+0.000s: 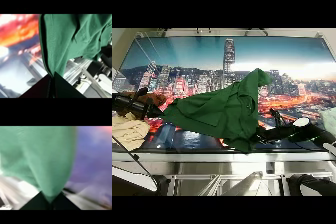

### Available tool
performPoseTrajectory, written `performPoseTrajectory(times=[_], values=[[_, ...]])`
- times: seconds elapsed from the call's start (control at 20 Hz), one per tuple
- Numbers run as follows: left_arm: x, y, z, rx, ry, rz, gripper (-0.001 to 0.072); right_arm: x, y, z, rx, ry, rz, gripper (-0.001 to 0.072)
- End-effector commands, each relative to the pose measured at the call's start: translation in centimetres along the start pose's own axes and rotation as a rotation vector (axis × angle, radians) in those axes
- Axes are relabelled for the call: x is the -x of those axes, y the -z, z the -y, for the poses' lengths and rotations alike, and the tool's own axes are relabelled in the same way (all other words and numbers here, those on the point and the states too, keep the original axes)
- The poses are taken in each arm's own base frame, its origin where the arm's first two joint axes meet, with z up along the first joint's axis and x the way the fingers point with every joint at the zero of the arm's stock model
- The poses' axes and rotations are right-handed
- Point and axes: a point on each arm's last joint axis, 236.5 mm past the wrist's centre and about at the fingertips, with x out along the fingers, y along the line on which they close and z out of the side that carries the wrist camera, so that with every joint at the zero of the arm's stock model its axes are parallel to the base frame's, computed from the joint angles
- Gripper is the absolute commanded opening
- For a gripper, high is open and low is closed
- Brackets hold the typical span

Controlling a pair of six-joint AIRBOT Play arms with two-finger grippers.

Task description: Fold the shirts.

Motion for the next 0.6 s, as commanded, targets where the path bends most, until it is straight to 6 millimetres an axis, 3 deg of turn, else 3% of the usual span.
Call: performPoseTrajectory(times=[0.0,0.1,0.15,0.2,0.25,0.35,0.4,0.45,0.55], values=[[1.5,-0.4,1.7,0.013,0.114,0.076,0.0017,1.1,-0.9,-5.8,0.088,-0.177,0.042,0.0020],[5.6,-2.0,10.3,-0.148,0.406,0.246,0.0017,5.5,-3.7,-11.4,0.213,-0.294,0.176,0.0020],[9.3,-1.8,16.0,-0.276,0.594,0.341,0.0016,10.0,-5.7,-15.8,0.307,-0.396,0.300,0.0020],[14.5,-0.1,22.2,-0.435,0.812,0.437,0.0016,15.8,-7.4,-20.5,0.425,-0.516,0.464,0.0020],[20.2,3.1,27.8,-0.623,1.024,0.531,0.0016,23.6,-8.1,-25.6,0.559,-0.658,0.681,0.0020],[28.8,11.0,34.8,-0.923,1.292,0.691,0.0016,37.8,-5.6,-31.8,0.699,-0.899,1.023,0.0020],[31.5,15.8,37.2,-1.085,1.370,0.745,0.0016,42.2,-3.7,-33.0,0.755,-0.945,1.124,0.0020],[32.8,19.9,39.1,-1.210,1.409,0.771,0.0017,45.1,-1.5,-34.0,0.833,-0.938,1.203,0.0020],[33.0,27.5,42.1,-1.406,1.387,0.778,0.0016,48.2,3.1,-35.6,0.973,-0.882,1.319,0.0021]])
